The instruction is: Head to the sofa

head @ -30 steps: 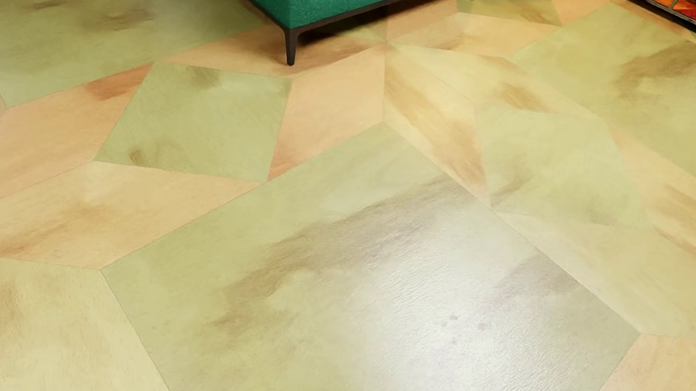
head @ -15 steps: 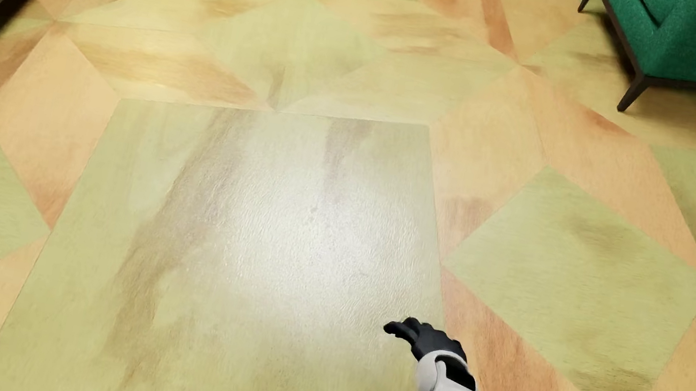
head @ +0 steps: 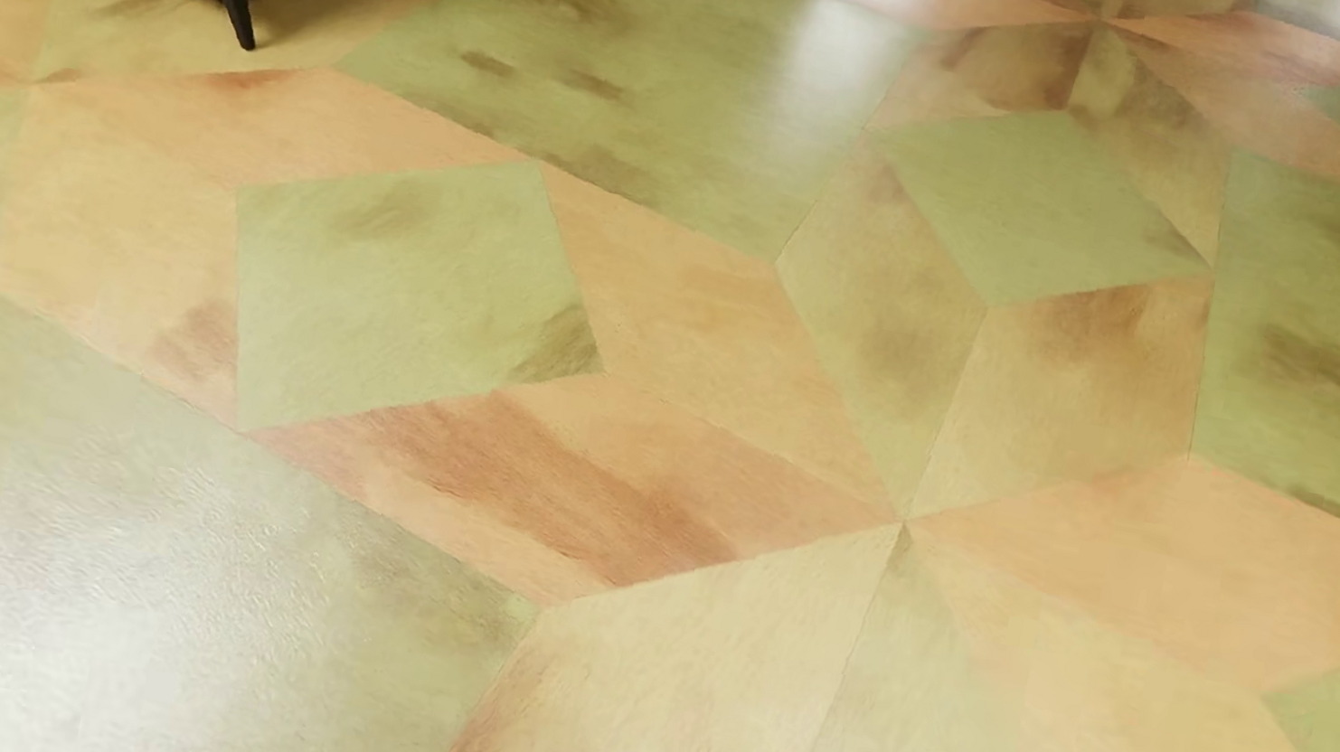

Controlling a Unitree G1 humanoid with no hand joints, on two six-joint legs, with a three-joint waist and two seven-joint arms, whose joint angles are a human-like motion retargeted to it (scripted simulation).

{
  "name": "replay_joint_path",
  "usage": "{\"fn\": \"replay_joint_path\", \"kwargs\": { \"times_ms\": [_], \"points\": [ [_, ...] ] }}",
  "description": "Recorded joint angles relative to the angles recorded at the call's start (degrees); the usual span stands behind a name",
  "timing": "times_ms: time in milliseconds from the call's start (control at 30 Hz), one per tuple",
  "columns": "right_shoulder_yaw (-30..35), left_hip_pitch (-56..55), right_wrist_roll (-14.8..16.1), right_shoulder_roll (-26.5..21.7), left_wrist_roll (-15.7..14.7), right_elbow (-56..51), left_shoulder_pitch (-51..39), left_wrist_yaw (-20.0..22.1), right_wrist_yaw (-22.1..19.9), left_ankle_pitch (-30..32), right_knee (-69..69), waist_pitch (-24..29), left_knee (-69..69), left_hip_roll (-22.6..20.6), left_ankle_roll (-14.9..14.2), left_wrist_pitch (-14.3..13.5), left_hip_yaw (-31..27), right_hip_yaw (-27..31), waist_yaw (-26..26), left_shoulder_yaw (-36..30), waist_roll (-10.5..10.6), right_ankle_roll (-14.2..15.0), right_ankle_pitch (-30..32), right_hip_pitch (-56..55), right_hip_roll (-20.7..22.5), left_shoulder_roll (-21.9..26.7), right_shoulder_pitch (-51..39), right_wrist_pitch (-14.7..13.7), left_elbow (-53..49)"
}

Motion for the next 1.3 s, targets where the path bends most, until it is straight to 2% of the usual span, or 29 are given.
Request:
{"fn": "replay_joint_path", "kwargs": {
  "times_ms": [33,67,133,167,200,233,300,333,367,467,567,600,633,667,700,733,767,800,833,867,933,967,1033,1067,1133,1200,1233,1267,1300],
  "points": [
    [1.72,0.76,-1.52,-0.37,-1.63,0.24,0.06,1.10,1.54,1.63,-3.65,-0.28,-0.08,2.79,-1.02,-0.50,3.32,-7.42,0.38,1.94,-0.13,11.93,2.96,4.11,1.63,-0.38,-0.09,-0.03,-1.20],
    [4.41,2.32,-3.34,-0.58,-3.40,0.49,1.01,2.15,4.12,3.36,-4.92,-0.16,-0.76,6.16,-0.98,-0.99,6.38,-4.79,-0.13,4.64,-0.02,17.22,2.42,2.09,4.36,-0.31,-1.31,-0.93,-2.99],
    [10.08,4.00,-7.30,1.89,-6.93,1.85,4.17,4.06,9.64,0.41,-4.49,0.41,0.71,15.67,0.54,-0.55,7.45,5.99,-1.23,10.93,1.28,14.16,-0.68,-5.05,12.33,-1.69,-6.31,-1.87,-6.55],
    [11.83,3.21,-8.74,2.87,-7.66,0.38,5.26,4.06,13.06,-3.70,-4.29,0.66,2.08,19.24,0.89,-0.02,1.52,11.38,-1.29,13.16,2.03,12.73,-2.25,-7.93,16.97,-2.73,-7.90,-3.50,-6.87],
    [12.20,0.67,-9.61,3.46,-7.06,-2.18,6.16,2.86,15.91,-7.10,-4.49,0.90,3.34,20.14,3.30,0.74,-10.42,16.47,-0.93,14.03,2.61,11.24,-3.69,-9.79,21.47,-3.22,-8.74,-5.52,-6.12],
    [10.67,-2.09,-9.34,4.06,-5.67,-5.22,6.85,0.83,16.60,-8.33,-5.39,1.11,5.08,18.04,3.64,1.54,-24.47,21.14,-0.50,13.68,3.05,9.72,-4.69,-10.80,25.57,-3.10,-8.92,-7.47,-4.78],
    [6.02,-6.29,-8.66,5.30,-0.87,-11.72,6.73,-4.24,13.40,-8.08,-6.69,1.38,10.86,7.51,-3.91,3.53,-49.20,30.17,0.10,11.18,3.70,7.24,-5.72,-12.65,31.86,-3.07,-8.08,-9.90,-0.36],
    [6.04,-7.75,-10.08,5.08,0.93,-14.07,6.60,-6.89,12.57,-8.71,-6.99,1.41,13.97,1.73,-6.08,4.60,-56.15,34.77,0.18,10.77,3.95,6.38,-6.04,-13.66,34.36,-3.66,-8.80,-10.80,1.02],
    [7.06,-9.56,-12.25,4.53,2.14,-15.61,6.81,-8.51,12.68,-9.53,-7.15,1.43,16.99,-2.45,-6.89,5.14,-58.45,39.42,0.22,10.84,4.18,5.60,-6.36,-14.52,36.81,-4.53,-10.53,-11.06,1.12],
    [8.75,-16.55,-16.84,4.05,4.83,-16.62,9.03,-5.59,12.61,-9.48,-6.60,1.57,21.27,-5.25,-4.49,1.95,-48.22,54.06,0.86,8.97,5.11,4.00,-7.95,-15.77,43.81,-6.30,-17.90,-10.55,-1.97],
    [5.77,-22.08,-14.38,5.05,5.74,-14.51,9.43,-5.84,5.38,-3.20,-7.12,1.52,13.75,-8.00,-2.76,0.05,-39.63,66.86,2.13,5.06,5.57,2.77,-9.83,-13.07,49.03,-5.08,-20.59,-9.42,-3.00],
    [4.61,-22.79,-13.08,5.07,5.82,-13.60,8.93,-7.32,3.14,0.42,-7.59,1.42,8.20,-9.77,-5.65,0.17,-38.73,70.28,2.33,4.08,5.54,2.56,-10.40,-11.37,49.94,-4.06,-20.03,-8.97,-3.00],
    [3.72,-22.58,-11.99,5.00,5.90,-12.57,8.43,-7.92,1.37,3.82,-7.98,1.28,2.11,-11.59,-10.56,0.76,-39.52,73.33,2.48,3.73,5.45,2.51,-11.02,-9.43,50.53,-3.00,-18.76,-8.47,-3.15],
    [2.85,-22.15,-10.74,4.71,5.94,-11.37,7.84,-7.83,0.65,6.77,-8.21,1.12,-0.91,-13.69,-5.27,1.57,-42.94,75.98,2.70,3.82,5.28,2.67,-11.57,-7.46,50.47,-2.35,-16.89,-8.02,-3.30],
    [2.07,-21.57,-9.41,4.28,5.74,-9.86,7.35,-7.17,0.13,6.51,-7.35,1.02,1.36,-13.73,3.56,2.16,-42.36,77.93,2.71,4.47,5.21,2.74,-11.41,-5.56,50.19,-2.13,-14.66,-7.16,-3.52],
    [1.34,-21.14,-7.97,3.82,4.91,-7.63,6.76,-5.11,0.10,3.15,-4.61,1.19,5.63,-12.91,5.58,2.80,-41.08,79.27,2.76,6.14,5.07,3.07,-10.19,-4.55,49.77,-2.51,-12.30,-5.85,-3.83],
    [-0.33,-19.92,-5.76,3.94,3.78,-4.64,5.92,-2.64,-0.60,-0.32,-0.24,1.51,9.48,-11.95,5.04,3.41,-40.07,79.64,2.85,8.21,4.81,3.65,-6.91,-4.37,49.58,-3.20,-9.47,-3.93,-3.74],
    [-0.60,-17.89,-4.74,4.30,1.65,-0.80,4.98,-0.08,-0.63,-3.23,5.47,1.74,11.28,-10.83,4.48,3.76,-38.50,80.06,2.95,10.69,4.67,6.80,-0.21,-5.65,49.71,-4.36,-6.88,-1.41,-3.50],
    [0.22,-15.38,-4.65,4.30,-0.27,3.40,3.90,1.47,0.66,-5.25,12.67,1.85,11.20,-9.91,4.25,4.05,-36.15,81.64,3.00,12.00,4.69,20.02,6.41,-8.59,49.77,-5.45,-5.26,0.62,-3.15],
    [4.33,-12.32,-7.01,3.27,-0.57,7.26,3.18,1.11,5.51,-6.81,22.33,1.95,10.14,-8.96,3.97,2.93,-32.93,78.77,3.59,11.29,4.71,24.20,11.95,-13.33,50.09,-5.46,-4.00,1.15,-2.18],
    [13.48,-6.35,-12.48,1.68,2.11,8.79,-0.04,-1.15,16.26,-9.43,38.90,2.34,8.09,-8.54,3.22,0.48,-27.97,74.96,4.01,6.58,4.22,24.45,12.42,-24.54,45.33,-3.43,-0.43,-1.03,0.05],
    [13.19,-3.48,-12.01,0.87,4.29,6.75,-2.36,-2.40,17.47,-10.44,43.61,2.56,6.85,-9.08,2.77,0.14,-26.60,72.61,3.37,4.05,3.77,24.88,10.95,-29.79,40.27,-2.00,2.54,-2.63,1.51],
    [5.14,1.38,-6.34,3.15,7.90,1.25,-8.13,-4.77,12.17,-12.22,44.77,2.82,4.33,-11.20,1.53,1.49,-25.84,66.25,0.77,-0.87,2.77,15.44,9.71,-38.23,32.59,-0.22,9.25,-3.00,4.44],
    [1.01,3.07,-3.65,5.17,9.33,-1.52,-11.01,-5.52,8.60,-13.30,40.95,2.80,3.87,-12.08,0.95,1.91,-26.26,63.16,-0.85,-2.90,2.41,12.94,8.73,-40.88,31.13,0.28,12.71,-4.19,5.31],
    [-4.57,5.25,-1.56,9.64,10.29,-5.86,-16.36,-5.97,4.61,-16.10,25.89,2.50,4.49,-13.84,0.19,1.52,-28.18,57.75,-3.71,-5.86,1.98,12.46,8.44,-43.51,31.03,-0.09,18.66,-5.27,5.65],
    [-7.07,7.57,-3.40,14.20,9.37,-8.14,-20.16,-5.05,4.74,-18.71,1.40,1.59,3.70,-15.69,-1.14,-0.05,-30.25,54.16,-5.68,-7.69,1.70,14.03,10.39,-42.35,33.11,-1.65,21.87,-4.70,4.20],
    [-7.53,9.21,-4.48,16.32,8.77,-8.08,-21.12,-4.51,5.91,-19.71,-10.46,1.00,2.66,-16.35,-2.15,-1.05,-31.28,53.42,-6.32,-8.67,1.66,16.22,13.19,-40.40,34.31,-2.35,22.43,-4.17,3.01],
    [-6.94,10.89,-5.65,18.01,7.93,-7.20,-21.35,-4.10,8.42,-20.06,-15.20,0.46,1.95,-16.59,-3.25,-2.26,-32.46,51.10,-6.70,-9.64,1.69,5.56,17.76,-38.04,34.54,-2.87,22.18,-3.57,1.52],
    [-5.32,11.65,-7.12,19.27,7.29,-5.45,-21.17,-3.77,11.49,-19.60,-14.42,0.27,3.90,-15.79,-4.83,-3.48,-34.31,49.77,-6.89,-10.81,1.91,-0.58,17.47,-36.96,34.64,-3.03,20.95,-3.28,-0.02]
  ]
}}
